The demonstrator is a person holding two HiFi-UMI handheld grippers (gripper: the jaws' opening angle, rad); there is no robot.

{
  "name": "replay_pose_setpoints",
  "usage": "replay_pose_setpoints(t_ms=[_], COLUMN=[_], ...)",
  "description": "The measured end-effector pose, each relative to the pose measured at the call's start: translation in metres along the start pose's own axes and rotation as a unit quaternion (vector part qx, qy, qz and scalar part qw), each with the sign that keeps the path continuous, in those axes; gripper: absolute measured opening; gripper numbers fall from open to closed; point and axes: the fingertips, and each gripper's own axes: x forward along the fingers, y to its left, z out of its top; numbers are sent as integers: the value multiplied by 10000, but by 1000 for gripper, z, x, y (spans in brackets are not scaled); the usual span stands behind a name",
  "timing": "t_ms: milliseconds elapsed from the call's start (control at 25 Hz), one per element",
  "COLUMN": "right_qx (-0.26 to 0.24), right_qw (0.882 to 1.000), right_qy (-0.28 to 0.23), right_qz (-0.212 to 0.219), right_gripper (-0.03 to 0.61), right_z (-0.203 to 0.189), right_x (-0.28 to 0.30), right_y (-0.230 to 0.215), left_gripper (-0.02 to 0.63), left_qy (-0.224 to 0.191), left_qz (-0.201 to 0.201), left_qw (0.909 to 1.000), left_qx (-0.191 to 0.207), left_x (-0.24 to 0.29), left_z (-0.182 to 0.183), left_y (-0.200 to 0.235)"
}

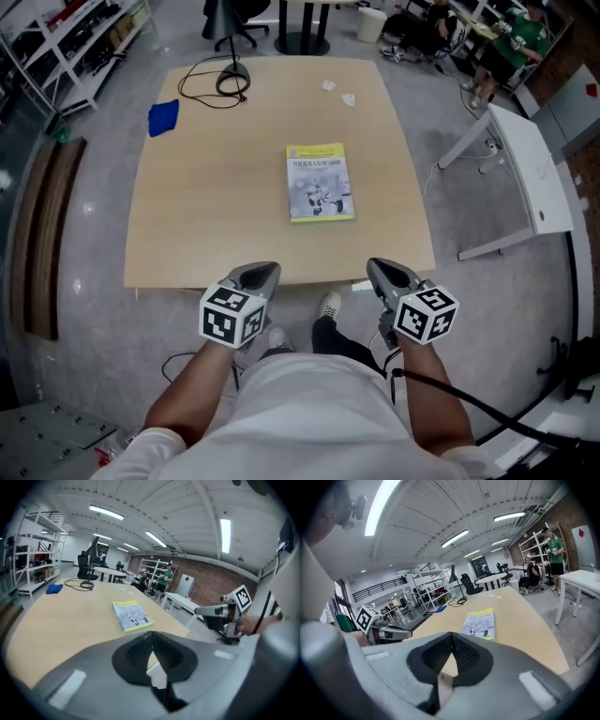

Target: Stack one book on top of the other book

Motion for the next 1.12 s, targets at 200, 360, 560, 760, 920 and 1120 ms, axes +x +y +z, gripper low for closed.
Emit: replay_pose_setpoints(t_ms=[200,360,560,760,920,1120], right_qx=[-19,-359,-606,-681,-697,-810], right_qw=[9997,9989,9976,9971,9969,9957], right_qy=[-248,-310,-338,-236,-82,29], right_qz=[35,55,65,223,357,454], right_gripper=[2,2,2,2,2,2], right_z=[12,26,32,23,11,5], right_x=[-16,-31,-47,-51,-49,-48], right_y=[13,14,7,-3,-9,-18], left_gripper=[6,6,6,6,6,6], left_qy=[-16,-216,-439,-490,-383,-308], left_qz=[-82,82,288,454,578,739], left_qw=[10000,9997,9986,9977,9976,9968], left_qx=[-31,43,-40,86,62,-23], left_x=[-14,-27,-28,-12,-9,-7], left_z=[-9,2,11,19,8,0], left_y=[-15,-18,-24,-34,-43,-47])
